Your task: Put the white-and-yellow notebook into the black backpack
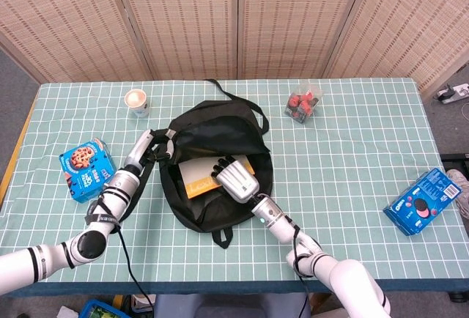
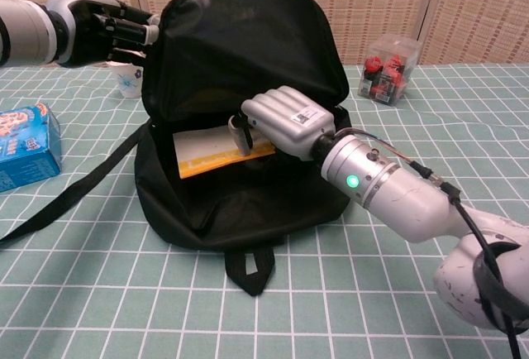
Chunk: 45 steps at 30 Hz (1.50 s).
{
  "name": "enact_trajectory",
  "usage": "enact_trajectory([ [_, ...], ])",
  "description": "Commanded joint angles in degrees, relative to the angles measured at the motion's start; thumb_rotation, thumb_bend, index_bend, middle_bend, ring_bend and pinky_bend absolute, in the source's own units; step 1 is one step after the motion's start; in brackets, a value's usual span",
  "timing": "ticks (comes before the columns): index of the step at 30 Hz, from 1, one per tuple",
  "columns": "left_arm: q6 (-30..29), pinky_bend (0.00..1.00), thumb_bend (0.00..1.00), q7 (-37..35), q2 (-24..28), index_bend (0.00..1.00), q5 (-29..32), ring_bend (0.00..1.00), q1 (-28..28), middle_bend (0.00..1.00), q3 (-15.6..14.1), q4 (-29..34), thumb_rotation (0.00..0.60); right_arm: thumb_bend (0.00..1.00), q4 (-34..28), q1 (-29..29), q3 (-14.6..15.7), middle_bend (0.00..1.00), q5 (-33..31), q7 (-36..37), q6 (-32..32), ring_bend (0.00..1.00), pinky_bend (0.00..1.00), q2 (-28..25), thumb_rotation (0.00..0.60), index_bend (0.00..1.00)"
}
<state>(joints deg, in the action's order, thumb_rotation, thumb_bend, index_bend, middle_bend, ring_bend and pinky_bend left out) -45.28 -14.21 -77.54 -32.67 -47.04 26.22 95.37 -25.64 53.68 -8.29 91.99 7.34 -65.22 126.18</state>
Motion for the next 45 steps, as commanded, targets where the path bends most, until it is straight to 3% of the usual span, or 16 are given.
enact_trajectory([
  [1,0.0,0.22,0.65,-0.16,0.21,0.69,-0.03,0.3,0.11,0.37,0.02,0.22,0.6,0.26,0.28,0.19,-0.24,0.5,-0.65,-0.45,0.62,0.34,0.35,0.52,0.6,0.91],
  [4,0.17,0.22,0.65,-0.51,0.42,0.7,0.18,0.3,0.19,0.37,0.13,0.31,0.6,0.2,-0.1,-0.21,-0.2,0.46,-1.24,-0.89,0.83,0.33,0.35,0.5,0.6,0.76],
  [7,0.28,0.22,0.65,-0.59,0.62,0.69,0.3,0.3,0.22,0.37,0.07,0.27,0.6,0.12,-1.44,-0.88,0.16,0.42,-1.5,-0.61,0.69,0.31,0.35,-0.32,0.6,0.51],
  [14,0.37,0.22,0.65,-0.59,0.9,0.69,0.62,0.3,0.18,0.37,-0.13,0.24,0.6,0.0,-7.54,-3.04,1.65,0.38,-1.13,0.13,-0.78,0.28,0.34,-4.67,0.6,0.3],
  [22,0.2,0.22,0.65,-0.24,1.31,0.68,0.03,0.3,0.4,0.37,-0.74,0.76,0.6,0.0,-21.35,-7.11,4.6,0.37,1.59,-0.81,-6.8,0.28,0.33,-14.81,0.6,0.29],
  [28,0.86,0.22,0.65,-0.59,1.82,0.65,-1.02,0.29,0.87,0.37,-1.18,1.1,0.6,0.0,-37.48,-13.06,7.12,0.37,2.74,-4.98,-12.77,0.28,0.33,-26.21,0.6,0.29],
  [31,1.12,0.22,0.63,-0.84,2.25,0.53,-2.83,0.26,1.41,0.35,-1.53,1.78,0.6,0.0,-46.4,-15.88,8.75,0.37,3.57,-7.68,-14.99,0.28,0.33,-32.75,0.6,0.29],
  [33,1.08,0.22,0.55,-0.8,2.55,0.37,-4.33,0.23,1.79,0.32,-1.85,2.26,0.6,0.0,-50.4,-17.27,9.48,0.37,3.34,-8.32,-15.41,0.28,0.33,-35.84,0.6,0.29],
  [36,0.34,0.22,0.46,-0.91,2.95,0.25,-7.17,0.21,2.66,0.28,-2.3,3.17,0.6,0.0,-54.48,-19.44,10.09,0.35,2.97,-10.1,-16.51,0.26,0.33,-39.69,0.6,0.29],
  [45,-3.49,0.2,0.36,-1.37,5.87,0.19,-16.7,0.19,6.61,0.24,-3.83,4.6,0.6,0.0,-59.95,-24.93,10.0,0.32,-0.13,-11.68,-18.41,0.23,0.32,-48.13,0.6,0.29],
])
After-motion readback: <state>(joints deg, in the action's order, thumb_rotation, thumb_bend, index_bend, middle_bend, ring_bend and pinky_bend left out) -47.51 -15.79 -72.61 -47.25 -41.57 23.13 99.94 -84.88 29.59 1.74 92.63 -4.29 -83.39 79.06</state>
